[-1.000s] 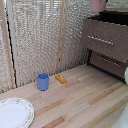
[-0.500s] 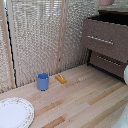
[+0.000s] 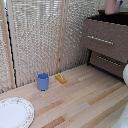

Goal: Propose to navigate your clamp on the clench of the first drawer. Use gentle force to register to the cabinet. Send posterior your swing mandate till over it lurks, a cup of pink essence. Fortify your grip after aiming concentric with the pink cup’s periphery. Manoeuvre the pink towards the cabinet's top. Drop your compression till the cup is resting inside.

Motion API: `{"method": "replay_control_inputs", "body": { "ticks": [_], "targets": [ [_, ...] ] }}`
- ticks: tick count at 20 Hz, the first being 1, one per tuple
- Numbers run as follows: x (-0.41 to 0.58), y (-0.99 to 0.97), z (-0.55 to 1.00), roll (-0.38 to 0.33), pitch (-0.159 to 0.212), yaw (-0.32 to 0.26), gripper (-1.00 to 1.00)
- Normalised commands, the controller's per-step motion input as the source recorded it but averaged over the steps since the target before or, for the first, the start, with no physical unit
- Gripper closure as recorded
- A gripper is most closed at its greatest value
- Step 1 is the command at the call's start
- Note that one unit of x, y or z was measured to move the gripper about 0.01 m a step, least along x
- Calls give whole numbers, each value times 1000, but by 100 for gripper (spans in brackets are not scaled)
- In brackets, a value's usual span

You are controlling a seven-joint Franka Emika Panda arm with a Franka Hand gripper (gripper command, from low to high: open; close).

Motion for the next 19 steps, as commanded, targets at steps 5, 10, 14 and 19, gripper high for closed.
{"method": "replay_control_inputs", "body": {
  "ticks": [5,10,14,19],
  "targets": [
    [25,-346,-279,52,2,18,-100],
    [0,6,500,57,59,15,-100],
    [0,0,866,92,85,28,-100],
    [17,50,910,30,35,39,-100]
  ]
}}
